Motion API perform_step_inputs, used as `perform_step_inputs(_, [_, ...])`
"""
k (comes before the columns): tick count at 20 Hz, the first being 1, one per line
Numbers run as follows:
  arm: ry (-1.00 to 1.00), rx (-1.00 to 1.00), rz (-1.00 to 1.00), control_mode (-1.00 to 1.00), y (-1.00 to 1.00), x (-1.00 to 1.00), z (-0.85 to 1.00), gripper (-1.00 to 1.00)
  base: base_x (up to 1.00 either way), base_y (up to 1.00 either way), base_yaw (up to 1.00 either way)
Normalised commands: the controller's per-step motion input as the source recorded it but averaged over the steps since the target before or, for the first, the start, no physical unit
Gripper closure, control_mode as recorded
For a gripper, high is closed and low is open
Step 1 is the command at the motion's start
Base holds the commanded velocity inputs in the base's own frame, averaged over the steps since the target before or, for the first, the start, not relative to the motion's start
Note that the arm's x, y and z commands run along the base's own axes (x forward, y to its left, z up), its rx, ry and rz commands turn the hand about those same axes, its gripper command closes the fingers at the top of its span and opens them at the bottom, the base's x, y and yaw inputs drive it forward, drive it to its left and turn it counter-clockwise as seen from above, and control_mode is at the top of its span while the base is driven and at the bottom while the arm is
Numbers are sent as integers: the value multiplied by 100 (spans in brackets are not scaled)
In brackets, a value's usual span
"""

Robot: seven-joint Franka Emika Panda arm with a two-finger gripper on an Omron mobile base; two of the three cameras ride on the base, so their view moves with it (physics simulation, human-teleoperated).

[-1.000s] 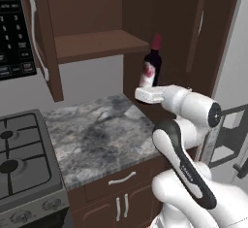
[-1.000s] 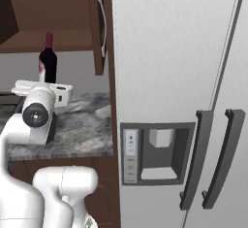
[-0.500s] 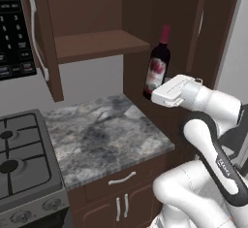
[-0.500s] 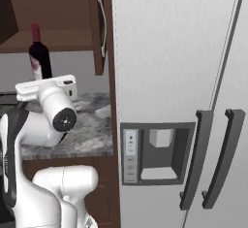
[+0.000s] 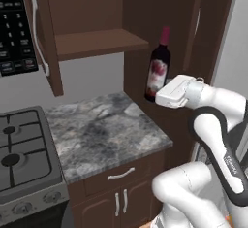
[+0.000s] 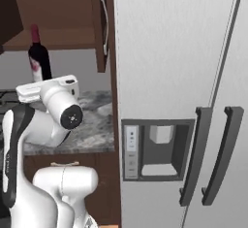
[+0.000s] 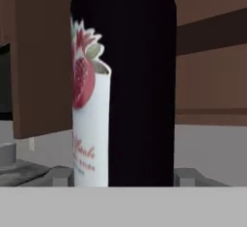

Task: Open the cabinet directly in front. Then move the wine and the mug to the dining counter with the jar on it.

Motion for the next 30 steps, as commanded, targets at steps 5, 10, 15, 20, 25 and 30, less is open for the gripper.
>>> perform_step_inputs(5, [0, 0, 0, 100, 0, 0, 0, 100, -99, 0, 45])
perform_step_inputs(10, [0, 0, 0, 100, 0, 0, 0, 100, -56, 0, 76])
perform_step_inputs(15, [0, 0, 0, 100, 0, 0, 0, 100, -12, 0, 97])
perform_step_inputs(20, [0, 0, 0, 100, 0, 0, 0, 100, 0, 0, 100])
perform_step_inputs(25, [0, 0, 0, 100, 0, 0, 0, 100, 0, 0, 100])
perform_step_inputs(30, [0, 0, 0, 100, 0, 0, 0, 100, 0, 0, 100])
